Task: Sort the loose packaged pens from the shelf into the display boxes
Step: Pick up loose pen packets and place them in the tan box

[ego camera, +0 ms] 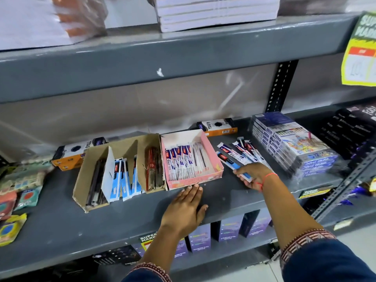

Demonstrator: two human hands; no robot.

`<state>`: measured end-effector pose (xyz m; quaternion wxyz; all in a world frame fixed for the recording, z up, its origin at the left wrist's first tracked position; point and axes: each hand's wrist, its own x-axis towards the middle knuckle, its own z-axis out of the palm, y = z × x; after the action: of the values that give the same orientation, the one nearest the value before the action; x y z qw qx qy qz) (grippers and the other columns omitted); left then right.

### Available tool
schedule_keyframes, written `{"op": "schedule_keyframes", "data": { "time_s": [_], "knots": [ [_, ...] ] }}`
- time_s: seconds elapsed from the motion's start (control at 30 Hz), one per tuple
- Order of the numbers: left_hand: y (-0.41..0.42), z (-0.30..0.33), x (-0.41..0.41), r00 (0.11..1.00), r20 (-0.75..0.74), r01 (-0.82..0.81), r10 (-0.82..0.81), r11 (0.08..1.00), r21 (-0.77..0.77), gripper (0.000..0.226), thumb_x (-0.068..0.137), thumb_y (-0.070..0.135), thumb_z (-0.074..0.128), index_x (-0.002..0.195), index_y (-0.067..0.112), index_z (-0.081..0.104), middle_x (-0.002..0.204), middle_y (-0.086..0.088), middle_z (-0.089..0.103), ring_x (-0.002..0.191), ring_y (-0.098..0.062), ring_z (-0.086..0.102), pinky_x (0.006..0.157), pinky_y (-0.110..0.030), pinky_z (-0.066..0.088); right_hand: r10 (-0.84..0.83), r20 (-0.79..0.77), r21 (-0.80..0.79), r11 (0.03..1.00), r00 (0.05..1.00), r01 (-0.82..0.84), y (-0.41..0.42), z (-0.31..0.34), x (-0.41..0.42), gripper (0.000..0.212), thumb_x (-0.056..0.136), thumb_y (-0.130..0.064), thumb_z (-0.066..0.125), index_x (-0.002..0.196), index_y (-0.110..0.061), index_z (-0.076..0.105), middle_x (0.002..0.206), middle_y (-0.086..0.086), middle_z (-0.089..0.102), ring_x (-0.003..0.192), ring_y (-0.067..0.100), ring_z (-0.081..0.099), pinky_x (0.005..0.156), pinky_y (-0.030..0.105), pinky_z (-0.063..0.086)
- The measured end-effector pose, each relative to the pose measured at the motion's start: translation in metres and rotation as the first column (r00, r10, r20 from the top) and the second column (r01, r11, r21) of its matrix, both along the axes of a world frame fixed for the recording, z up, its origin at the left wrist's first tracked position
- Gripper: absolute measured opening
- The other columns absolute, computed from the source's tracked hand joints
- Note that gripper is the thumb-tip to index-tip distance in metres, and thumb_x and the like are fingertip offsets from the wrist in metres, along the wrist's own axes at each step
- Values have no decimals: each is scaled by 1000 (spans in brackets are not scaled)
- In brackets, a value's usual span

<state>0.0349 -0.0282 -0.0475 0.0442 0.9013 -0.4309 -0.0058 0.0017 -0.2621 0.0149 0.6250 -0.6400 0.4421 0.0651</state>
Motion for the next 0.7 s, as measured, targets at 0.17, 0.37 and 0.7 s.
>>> {"op": "schedule_keyframes", "data": {
  "time_s": [0.17, 0.37, 0.7],
  "knots": [
    [-1, -4, 1, 1000, 26, 12, -12, 1000, -4, 88, 73, 54, -17, 148, 16, 9, 155, 0, 8, 141, -13, 5, 108, -23, -8, -247, 234, 146, 965, 940, 217, 11, -6, -18, 29, 95, -19, 47, 68, -12, 56, 62, 3, 54, 40, 6, 45, 33, 10, 33],
    [-1, -7, 1, 999, 44, 11, -9, 999, -44, 84, 76, 54, -15, 148, 16, 8, 155, 0, 7, 141, -12, 3, 109, -24, -8, -362, 502, 282, 927, 785, 248, 50, -9, -52, 24, 90, -1, 52, 70, -12, 58, 66, -2, 68, 72, 11, 59, 63, 22, 40],
    [3, -4, 0, 1000, -8, -15, 14, 995, -99, 77, 98, 43, 3, 106, 5, 69, 110, -9, 68, 100, -20, 65, 85, -36, 48, -216, 554, 148, 976, 804, 160, 86, -16, -75, 23, 84, 5, 59, 69, -10, 69, 55, -3, 71, 60, 19, 53, 57, 23, 45]
  ]
}}
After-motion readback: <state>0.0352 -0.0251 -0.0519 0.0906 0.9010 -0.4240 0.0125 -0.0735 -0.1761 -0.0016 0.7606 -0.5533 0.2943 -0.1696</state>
